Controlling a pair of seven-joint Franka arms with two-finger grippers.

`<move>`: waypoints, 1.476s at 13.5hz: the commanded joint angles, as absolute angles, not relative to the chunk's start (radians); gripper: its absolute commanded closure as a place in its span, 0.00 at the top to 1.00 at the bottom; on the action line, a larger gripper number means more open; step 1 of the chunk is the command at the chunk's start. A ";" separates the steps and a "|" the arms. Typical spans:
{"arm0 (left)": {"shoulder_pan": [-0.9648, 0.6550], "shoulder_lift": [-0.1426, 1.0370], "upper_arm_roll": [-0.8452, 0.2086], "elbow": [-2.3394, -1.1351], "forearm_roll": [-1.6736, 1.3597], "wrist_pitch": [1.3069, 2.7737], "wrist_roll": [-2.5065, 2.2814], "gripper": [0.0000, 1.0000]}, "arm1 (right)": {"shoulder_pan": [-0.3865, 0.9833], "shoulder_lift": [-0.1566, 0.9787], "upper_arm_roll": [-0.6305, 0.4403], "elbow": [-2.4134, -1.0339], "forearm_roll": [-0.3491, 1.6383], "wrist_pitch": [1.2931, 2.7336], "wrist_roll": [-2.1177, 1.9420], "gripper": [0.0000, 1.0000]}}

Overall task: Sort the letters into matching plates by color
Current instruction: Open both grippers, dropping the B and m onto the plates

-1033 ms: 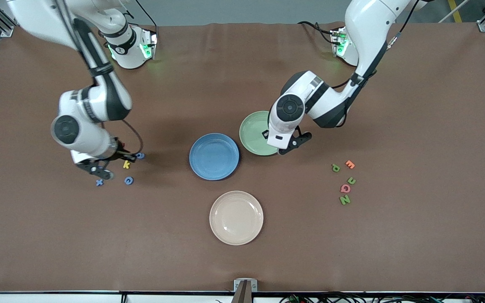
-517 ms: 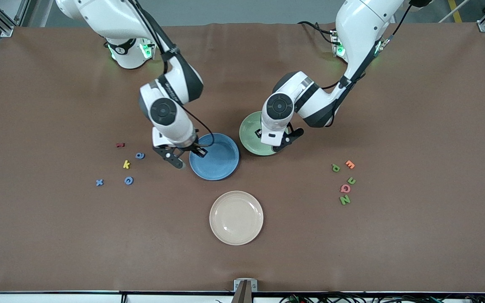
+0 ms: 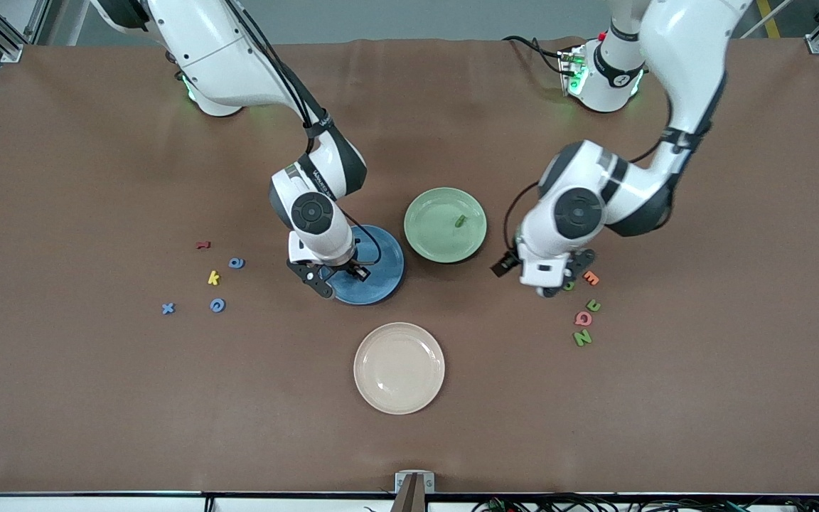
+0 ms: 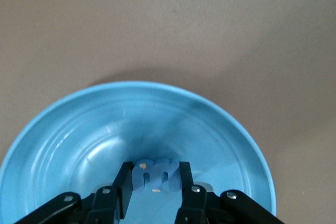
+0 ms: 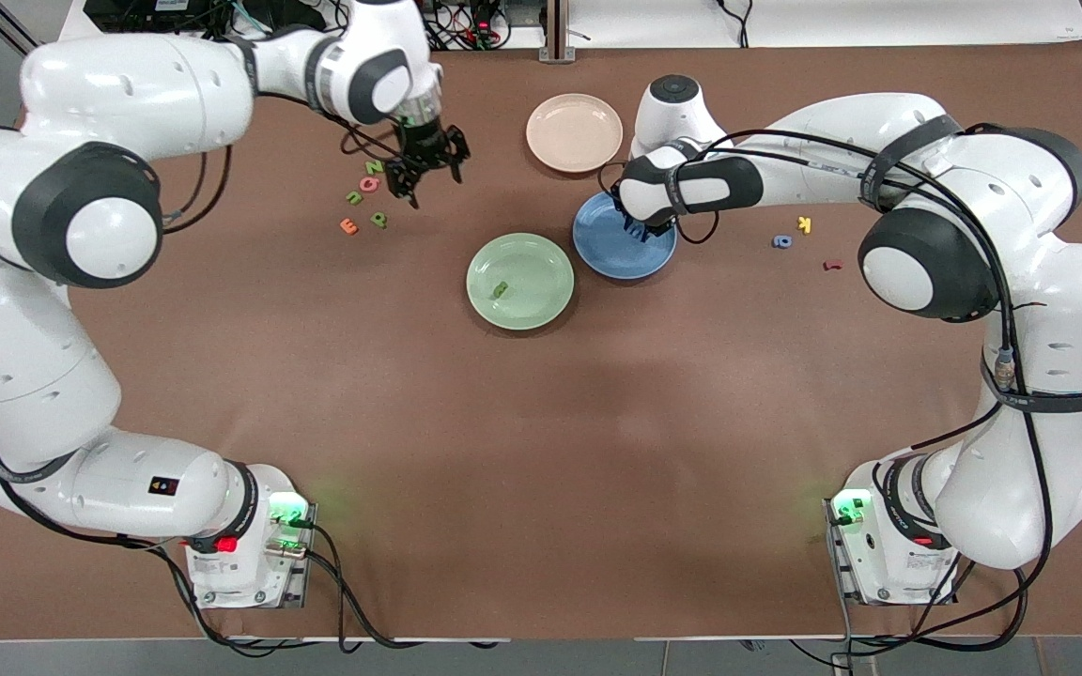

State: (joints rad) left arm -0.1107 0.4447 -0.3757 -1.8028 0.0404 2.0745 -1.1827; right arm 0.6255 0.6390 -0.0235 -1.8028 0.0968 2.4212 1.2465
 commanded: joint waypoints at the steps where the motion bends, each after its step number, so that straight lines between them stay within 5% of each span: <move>1: -0.010 0.433 -0.385 -1.819 0.052 2.060 -1.147 0.99 | 0.615 0.655 -0.025 -1.776 0.113 2.411 1.255 0.01; 2: 0.017 0.439 -0.384 -1.822 0.052 2.060 -1.147 0.99 | 0.609 0.657 -0.025 -1.772 0.115 2.408 1.255 0.11; 4: 0.069 0.463 -0.383 -1.838 0.052 2.063 -1.150 0.97 | 0.600 0.657 -0.025 -1.758 0.118 2.396 1.255 1.00; 12: 0.135 0.541 -0.382 -1.871 0.052 2.172 -1.290 0.79 | 0.583 0.641 -0.025 -1.569 0.117 2.137 1.165 1.00; 20: 0.126 0.598 -0.380 -1.928 0.054 2.350 -1.324 0.62 | 0.347 0.563 -0.040 -1.689 0.045 2.149 0.607 1.00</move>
State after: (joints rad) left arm 0.1268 0.5998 -0.3782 -1.9036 0.0404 2.3149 -1.3003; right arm 0.4142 0.6238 -0.0563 -1.6139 0.0693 2.1277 0.7154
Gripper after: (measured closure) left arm 0.379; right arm 0.000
